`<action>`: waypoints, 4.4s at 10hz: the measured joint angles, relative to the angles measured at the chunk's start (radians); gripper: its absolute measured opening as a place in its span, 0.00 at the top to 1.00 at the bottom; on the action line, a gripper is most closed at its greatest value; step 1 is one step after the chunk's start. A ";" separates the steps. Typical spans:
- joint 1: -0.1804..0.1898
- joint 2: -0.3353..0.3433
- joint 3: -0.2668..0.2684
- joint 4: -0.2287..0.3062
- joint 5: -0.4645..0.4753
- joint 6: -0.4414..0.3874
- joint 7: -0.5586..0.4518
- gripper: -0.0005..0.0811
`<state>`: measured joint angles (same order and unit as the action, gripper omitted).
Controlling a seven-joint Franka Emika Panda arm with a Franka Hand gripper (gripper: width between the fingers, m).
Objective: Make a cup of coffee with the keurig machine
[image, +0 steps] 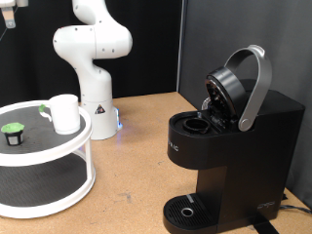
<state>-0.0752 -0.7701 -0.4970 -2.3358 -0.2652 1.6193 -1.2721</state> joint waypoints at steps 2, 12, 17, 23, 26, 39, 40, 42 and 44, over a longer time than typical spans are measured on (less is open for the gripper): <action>0.007 0.000 -0.003 -0.001 0.000 -0.027 -0.061 0.01; 0.156 0.017 -0.140 -0.015 0.022 0.026 -0.665 0.01; 0.170 0.050 -0.181 -0.098 -0.062 0.157 -0.750 0.01; 0.171 0.114 -0.218 -0.188 -0.083 0.343 -0.746 0.01; 0.171 0.156 -0.234 -0.222 -0.125 0.408 -0.746 0.01; 0.181 0.284 -0.323 -0.252 -0.138 0.576 -0.841 0.01; 0.184 0.298 -0.328 -0.258 -0.137 0.593 -0.842 0.01; 0.193 0.320 -0.338 -0.275 -0.137 0.631 -0.847 0.01; 0.202 0.333 -0.344 -0.293 -0.137 0.659 -0.848 0.01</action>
<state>0.1266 -0.4371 -0.8414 -2.6288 -0.4018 2.2779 -2.1204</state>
